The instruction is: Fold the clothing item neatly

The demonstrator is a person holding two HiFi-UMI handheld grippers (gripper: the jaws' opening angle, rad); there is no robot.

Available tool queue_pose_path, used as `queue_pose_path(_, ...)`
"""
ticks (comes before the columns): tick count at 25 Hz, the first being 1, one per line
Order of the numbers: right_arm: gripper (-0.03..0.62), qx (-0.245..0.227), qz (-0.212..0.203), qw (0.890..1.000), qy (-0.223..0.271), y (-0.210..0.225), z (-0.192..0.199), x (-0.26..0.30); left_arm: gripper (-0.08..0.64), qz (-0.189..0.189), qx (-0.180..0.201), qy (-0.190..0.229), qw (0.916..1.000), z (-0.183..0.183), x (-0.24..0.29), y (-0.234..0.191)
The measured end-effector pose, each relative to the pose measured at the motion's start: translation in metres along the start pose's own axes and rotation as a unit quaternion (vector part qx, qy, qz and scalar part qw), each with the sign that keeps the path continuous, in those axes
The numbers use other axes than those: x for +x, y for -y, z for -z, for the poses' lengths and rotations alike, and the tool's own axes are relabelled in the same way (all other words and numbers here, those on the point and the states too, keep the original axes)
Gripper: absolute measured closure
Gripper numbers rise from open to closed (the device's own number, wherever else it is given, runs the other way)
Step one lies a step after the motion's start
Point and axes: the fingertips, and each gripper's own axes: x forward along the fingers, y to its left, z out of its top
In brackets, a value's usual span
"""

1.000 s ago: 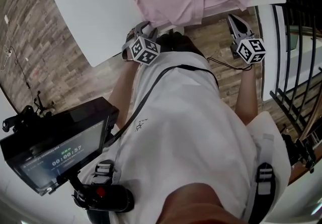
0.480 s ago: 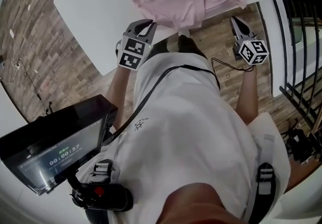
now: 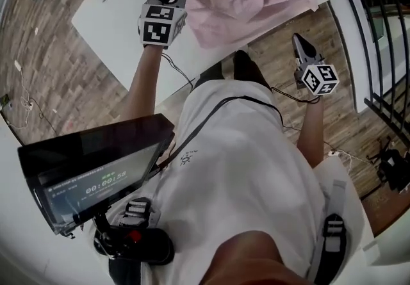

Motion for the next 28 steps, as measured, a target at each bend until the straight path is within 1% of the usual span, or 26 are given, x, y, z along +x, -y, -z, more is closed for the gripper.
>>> queue_pose_path(4,0.588,0.004,0.025,1.000,-0.005,0.001,0.005,-0.021,0.532,-0.046,0.020,-0.027,0.9984,0.008,0.024,-0.046)
queue_pose_path(8,0.588,0.008,0.049,0.999,-0.014,0.005,0.014,-0.037,0.532,-0.073,0.005,-0.061,0.9954,0.033,0.051,-0.080)
queue_pose_path(11,0.588,0.012,0.061,0.998,-0.024,0.003,0.021,-0.041,0.532,-0.084,-0.008,-0.082,0.9931,0.050,0.070,-0.095)
queue_pose_path(15,0.588,0.015,0.071,0.997,-0.035,-0.001,0.028,-0.037,0.531,-0.099,-0.010,-0.105,0.9895,0.070,0.097,-0.112)
queue_pose_path(17,0.588,0.014,0.074,0.996,-0.039,-0.004,0.028,-0.036,0.506,-0.100,-0.010,-0.117,0.9881,0.079,0.106,-0.116)
queue_pose_path(19,0.588,0.013,0.076,0.996,-0.040,-0.006,0.028,-0.035,0.501,-0.103,-0.006,-0.119,0.9874,0.082,0.110,-0.119)
queue_pose_path(21,0.588,0.012,0.077,0.996,-0.039,-0.007,0.029,-0.036,0.488,-0.118,-0.006,-0.110,0.9870,0.081,0.107,-0.124)
queue_pose_path(24,0.588,0.009,0.075,0.996,-0.038,-0.009,0.029,-0.034,0.488,-0.146,-0.035,-0.092,0.9843,0.076,0.094,-0.146)
queue_pose_path(26,0.588,0.008,0.075,0.996,-0.038,-0.012,0.025,-0.031,0.488,-0.146,-0.048,-0.093,0.9837,0.073,0.089,-0.156)
queue_pose_path(28,0.588,0.006,0.073,0.997,-0.039,-0.016,0.019,-0.029,0.486,-0.138,-0.051,-0.102,0.9837,0.074,0.086,-0.161)
